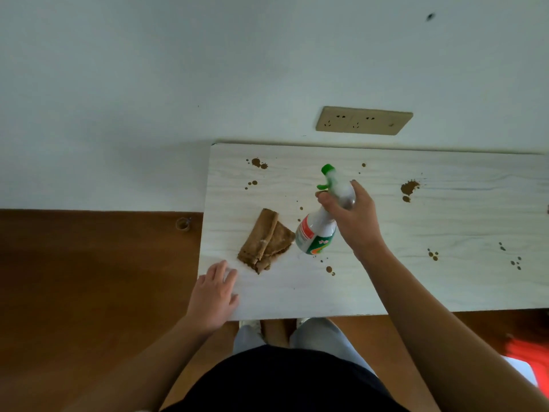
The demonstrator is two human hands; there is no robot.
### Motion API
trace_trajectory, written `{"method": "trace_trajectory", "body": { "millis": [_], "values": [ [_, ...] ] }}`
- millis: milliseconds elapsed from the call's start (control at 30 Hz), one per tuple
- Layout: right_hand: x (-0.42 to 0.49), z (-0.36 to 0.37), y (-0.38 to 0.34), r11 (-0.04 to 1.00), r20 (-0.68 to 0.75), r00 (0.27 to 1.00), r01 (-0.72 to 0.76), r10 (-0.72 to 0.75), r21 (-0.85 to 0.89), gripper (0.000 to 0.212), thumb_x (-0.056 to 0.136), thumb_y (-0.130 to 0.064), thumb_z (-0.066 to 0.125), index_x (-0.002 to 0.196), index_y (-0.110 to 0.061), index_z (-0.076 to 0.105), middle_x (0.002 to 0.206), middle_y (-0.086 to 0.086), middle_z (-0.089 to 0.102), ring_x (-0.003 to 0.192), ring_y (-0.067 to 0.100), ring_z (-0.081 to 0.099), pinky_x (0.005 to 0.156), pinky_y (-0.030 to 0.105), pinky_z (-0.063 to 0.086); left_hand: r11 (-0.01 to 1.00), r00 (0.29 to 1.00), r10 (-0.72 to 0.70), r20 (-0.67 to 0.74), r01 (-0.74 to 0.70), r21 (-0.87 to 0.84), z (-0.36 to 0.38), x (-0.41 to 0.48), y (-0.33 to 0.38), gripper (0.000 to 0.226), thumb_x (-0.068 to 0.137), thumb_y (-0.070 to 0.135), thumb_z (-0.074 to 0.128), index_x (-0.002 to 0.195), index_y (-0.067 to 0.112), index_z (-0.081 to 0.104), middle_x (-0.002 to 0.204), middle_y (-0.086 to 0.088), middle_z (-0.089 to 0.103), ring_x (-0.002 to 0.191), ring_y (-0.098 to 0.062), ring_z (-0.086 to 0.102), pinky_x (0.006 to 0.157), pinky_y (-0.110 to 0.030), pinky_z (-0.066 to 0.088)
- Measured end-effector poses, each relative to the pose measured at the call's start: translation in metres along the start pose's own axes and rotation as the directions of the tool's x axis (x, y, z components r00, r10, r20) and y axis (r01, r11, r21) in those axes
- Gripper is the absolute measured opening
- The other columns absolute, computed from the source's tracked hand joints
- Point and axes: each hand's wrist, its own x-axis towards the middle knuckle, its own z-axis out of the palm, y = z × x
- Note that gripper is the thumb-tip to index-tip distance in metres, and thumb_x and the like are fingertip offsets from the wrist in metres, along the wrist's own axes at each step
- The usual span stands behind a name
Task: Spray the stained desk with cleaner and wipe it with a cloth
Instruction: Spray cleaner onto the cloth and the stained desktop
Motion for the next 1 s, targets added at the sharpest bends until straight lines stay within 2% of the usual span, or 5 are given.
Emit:
{"method": "trace_trajectory", "body": {
  "millis": [200,333,567,800,1000],
  "values": [
    [0.035,-0.034,0.008,0.998,-0.061,0.997,0.046,-0.048,-0.035,0.018,0.085,-0.032,0.076,0.087,-0.017,0.067,0.074,-0.005,0.062,0.063,0.0,0.055,0.06,0.016,0.047,0.996,0.997,-0.077,-0.024,0.077,0.033,-0.016,0.015,0.013,0.036,0.093,0.045,0.063,0.119,0.021,0.063,0.117,-0.001,0.066,0.101,-0.018,0.065,0.077,-0.031,0.054],
    [0.071,-0.069,0.021,0.988,-0.076,0.994,0.072,-0.083,-0.135,0.021,0.087,-0.038,0.073,0.096,-0.02,0.066,0.079,-0.008,0.063,0.071,0.005,0.056,0.062,0.021,0.044,0.994,0.991,-0.106,-0.085,0.109,0.032,-0.042,0.036,0.029,0.027,0.096,0.041,0.061,0.11,0.019,0.066,0.09,0.005,0.067,0.071,-0.01,0.06,0.06,-0.025,0.047],
    [0.149,-0.142,0.038,0.965,-0.002,0.988,0.151,-0.156,-0.215,0.016,0.087,-0.032,0.073,0.098,-0.022,0.066,0.079,-0.006,0.062,0.067,0.005,0.053,0.061,0.023,0.044,0.992,0.985,-0.109,-0.13,0.099,-0.084,-0.065,0.07,0.104,0.03,0.098,0.037,0.061,0.121,0.02,0.067,0.104,0.002,0.073,0.079,-0.015,0.068,0.068,-0.027,0.053],
    [0.226,-0.195,0.062,0.931,0.117,0.969,0.241,-0.216,-0.273,0.025,0.086,-0.038,0.074,0.103,-0.02,0.068,0.074,-0.011,0.059,0.063,0.004,0.051,0.058,0.022,0.04,0.979,0.987,-0.154,-0.046,0.146,-0.141,-0.048,0.092,0.171,0.024,0.1,0.037,0.055,0.119,0.024,0.061,0.095,0.014,0.065,0.078,-0.002,0.062,0.071,-0.024,0.057],
    [0.248,-0.211,0.084,0.918,0.212,0.959,0.247,-0.186,-0.31,0.026,0.088,-0.035,0.072,0.107,-0.018,0.067,0.078,-0.011,0.059,0.066,0.005,0.052,0.06,0.022,0.039,0.968,0.975,-0.223,-0.023,0.218,-0.123,-0.036,0.1,0.2,0.036,0.1,0.039,0.056,0.129,0.018,0.063,0.105,0.006,0.072,0.09,-0.011,0.069,0.075,-0.028,0.057]
  ]
}}
